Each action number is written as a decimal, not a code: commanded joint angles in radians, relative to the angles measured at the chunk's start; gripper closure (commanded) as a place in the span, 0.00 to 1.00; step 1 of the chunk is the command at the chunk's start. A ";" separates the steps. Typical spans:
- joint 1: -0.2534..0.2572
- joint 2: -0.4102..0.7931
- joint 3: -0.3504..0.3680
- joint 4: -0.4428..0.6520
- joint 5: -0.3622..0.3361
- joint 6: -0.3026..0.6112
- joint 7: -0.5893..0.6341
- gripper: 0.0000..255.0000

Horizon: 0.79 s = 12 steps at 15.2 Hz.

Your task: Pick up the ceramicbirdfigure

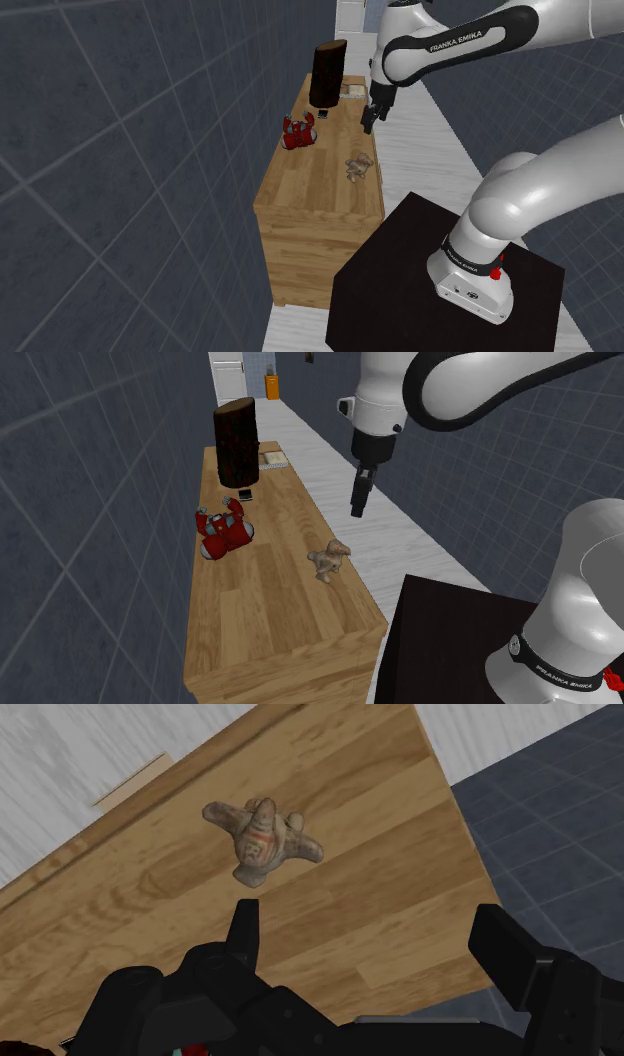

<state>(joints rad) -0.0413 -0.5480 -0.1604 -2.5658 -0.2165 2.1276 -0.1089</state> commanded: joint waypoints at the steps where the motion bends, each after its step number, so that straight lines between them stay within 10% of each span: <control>1: -0.008 0.064 -0.024 -0.013 -0.012 0.082 -0.014 0.00; 12: -0.033 0.468 -0.137 0.010 0.001 0.476 -0.119 0.00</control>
<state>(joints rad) -0.0750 -0.1202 -0.2902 -2.5711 -0.2262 2.5760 -0.2139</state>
